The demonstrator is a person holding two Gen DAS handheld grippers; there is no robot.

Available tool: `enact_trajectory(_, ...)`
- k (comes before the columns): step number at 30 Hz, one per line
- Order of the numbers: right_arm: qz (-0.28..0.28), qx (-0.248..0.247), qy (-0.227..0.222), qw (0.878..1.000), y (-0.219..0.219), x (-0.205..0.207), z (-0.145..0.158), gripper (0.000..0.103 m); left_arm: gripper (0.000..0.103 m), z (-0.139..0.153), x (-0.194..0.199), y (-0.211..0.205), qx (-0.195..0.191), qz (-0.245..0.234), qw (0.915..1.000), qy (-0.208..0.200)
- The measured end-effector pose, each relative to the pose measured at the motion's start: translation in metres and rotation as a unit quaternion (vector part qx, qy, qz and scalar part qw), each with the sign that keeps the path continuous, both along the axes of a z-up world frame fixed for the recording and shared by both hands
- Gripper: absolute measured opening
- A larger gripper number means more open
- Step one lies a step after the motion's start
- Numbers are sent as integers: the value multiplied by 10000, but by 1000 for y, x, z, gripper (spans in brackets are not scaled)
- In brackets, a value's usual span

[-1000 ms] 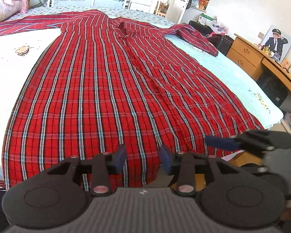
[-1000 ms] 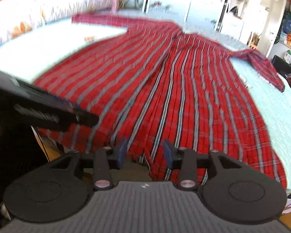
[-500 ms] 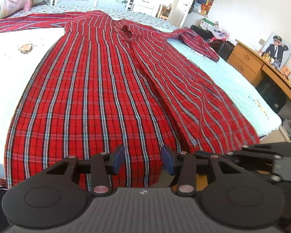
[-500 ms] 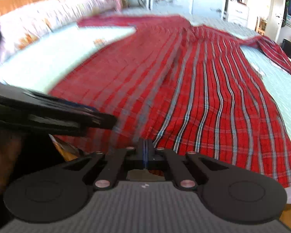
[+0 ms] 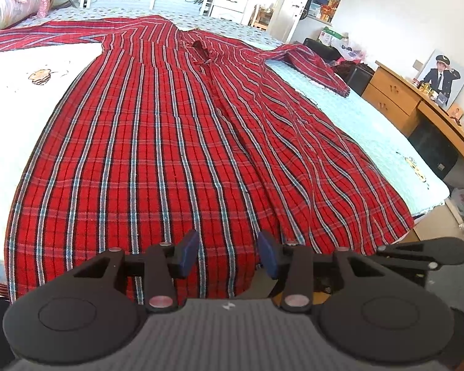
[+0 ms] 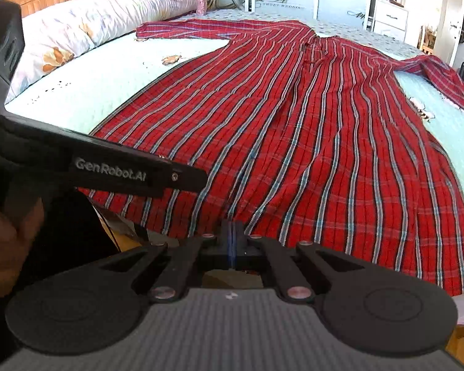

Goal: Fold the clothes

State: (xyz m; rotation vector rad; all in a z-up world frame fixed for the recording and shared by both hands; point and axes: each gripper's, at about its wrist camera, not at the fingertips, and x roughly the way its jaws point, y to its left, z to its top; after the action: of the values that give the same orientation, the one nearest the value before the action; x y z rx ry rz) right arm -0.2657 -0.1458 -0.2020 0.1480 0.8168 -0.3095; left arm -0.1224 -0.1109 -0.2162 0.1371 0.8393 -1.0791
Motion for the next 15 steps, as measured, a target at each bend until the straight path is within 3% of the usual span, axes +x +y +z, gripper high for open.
enact_trajectory(2, -61, 21, 180, 9998, -2, 1, -7, 0, 45, 0, 0, 0, 1, -12, 10000, 0)
enact_trajectory(5, -69, -132, -334, 9993, 5, -8, 14, 0, 45, 0, 0, 2, -27, 9, 10000, 2)
enact_trajectory(8, -302, -156, -88, 9994, -1, -6, 6, 2, 45, 0, 0, 3, -34, 33, 10000, 21)
enact_trajectory(12, -406, 20, -480, 9980, -4, -18, 22, 1, 45, 3, 5, 10, -138, 176, 9997, 46)
enact_trajectory(15, -488, -61, -433, 9979, -3, -20, 22, 2, 45, 1, 8, 12, -139, 253, 9995, 112)
